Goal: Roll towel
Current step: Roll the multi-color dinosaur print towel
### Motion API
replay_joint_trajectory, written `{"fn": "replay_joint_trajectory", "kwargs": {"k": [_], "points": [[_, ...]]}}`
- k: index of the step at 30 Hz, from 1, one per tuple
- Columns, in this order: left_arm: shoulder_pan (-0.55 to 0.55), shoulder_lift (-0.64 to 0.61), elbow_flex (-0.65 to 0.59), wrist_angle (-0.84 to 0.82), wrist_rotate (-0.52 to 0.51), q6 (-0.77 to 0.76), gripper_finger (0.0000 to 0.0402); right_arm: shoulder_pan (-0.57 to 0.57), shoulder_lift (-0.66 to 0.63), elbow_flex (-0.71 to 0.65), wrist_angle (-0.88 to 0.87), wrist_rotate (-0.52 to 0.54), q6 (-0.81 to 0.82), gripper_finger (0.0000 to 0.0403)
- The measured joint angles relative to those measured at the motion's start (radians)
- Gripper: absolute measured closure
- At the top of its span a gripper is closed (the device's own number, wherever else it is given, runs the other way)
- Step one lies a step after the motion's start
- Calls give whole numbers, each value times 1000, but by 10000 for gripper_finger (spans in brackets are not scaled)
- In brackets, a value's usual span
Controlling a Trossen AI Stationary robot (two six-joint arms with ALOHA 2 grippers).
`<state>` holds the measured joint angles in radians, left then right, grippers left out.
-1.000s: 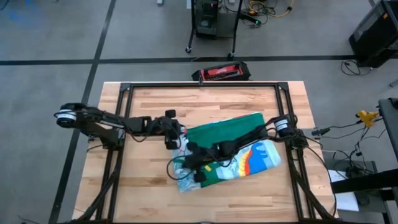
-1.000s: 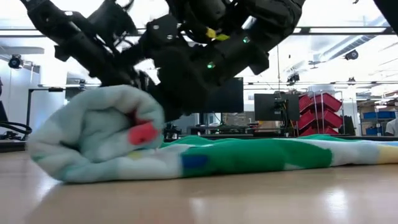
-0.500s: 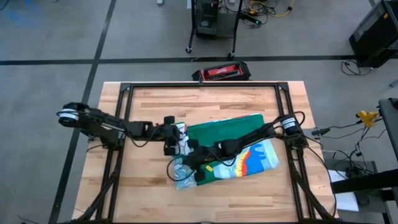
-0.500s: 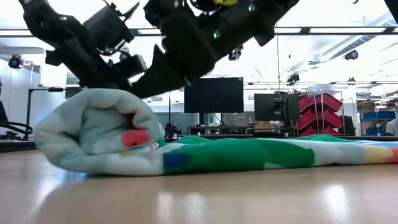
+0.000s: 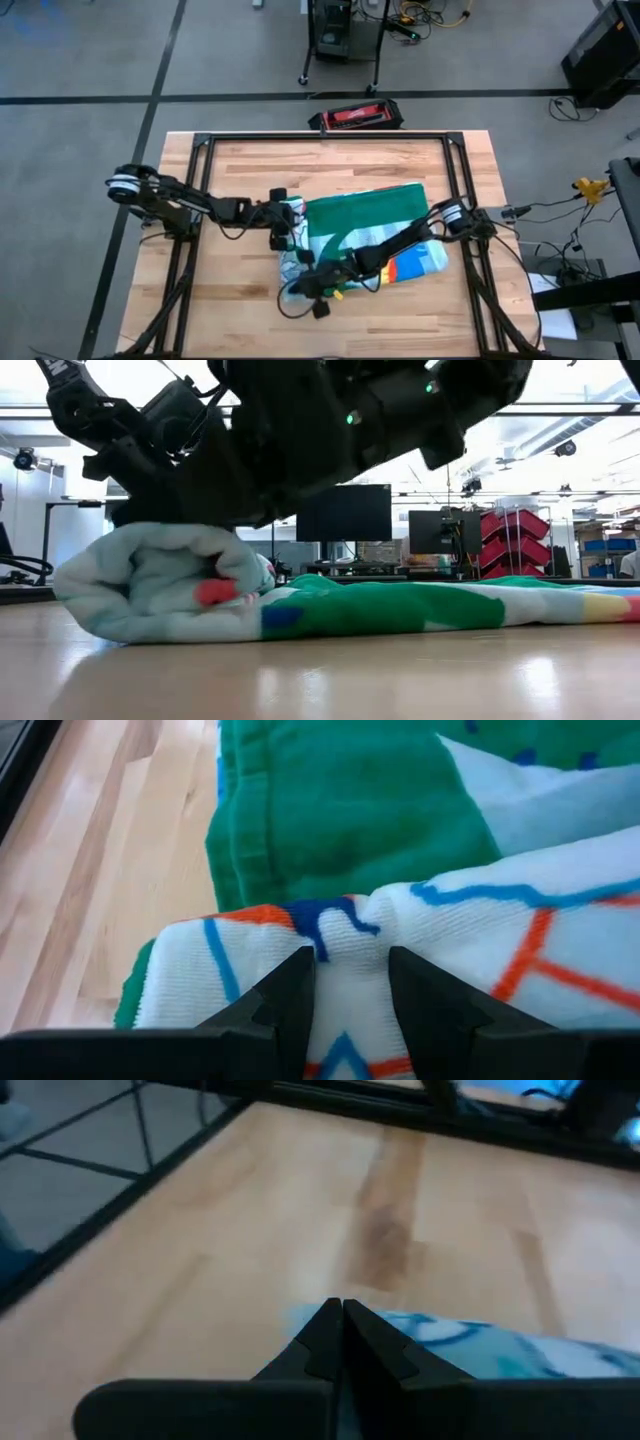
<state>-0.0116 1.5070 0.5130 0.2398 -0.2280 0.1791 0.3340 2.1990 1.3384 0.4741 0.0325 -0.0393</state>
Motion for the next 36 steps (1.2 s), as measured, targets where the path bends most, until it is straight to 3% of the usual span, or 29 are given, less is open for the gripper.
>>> {"fn": "replay_joint_trajectory", "kwargs": {"k": [10, 15, 17, 23, 31, 36], "points": [[-65, -40, -2, -23, 38, -5, 283, -2, -184, -20, -263, 190, -78, 403], [-91, -43, -3, -32, 36, -8, 283, -41, -232, -48, -416, 204, -111, 403], [-99, -43, -5, -31, 37, -7, 283, -61, -244, -53, -496, 185, -117, 403], [-104, -53, -12, -21, 38, 7, 283, -145, -247, -55, -695, -34, -120, 403], [-107, -123, 24, -64, 64, 21, 283, -192, -262, -54, -767, -32, -151, 403], [-153, -260, 57, -318, 59, -126, 283, -217, -269, -55, -864, -31, -187, 400]]}}
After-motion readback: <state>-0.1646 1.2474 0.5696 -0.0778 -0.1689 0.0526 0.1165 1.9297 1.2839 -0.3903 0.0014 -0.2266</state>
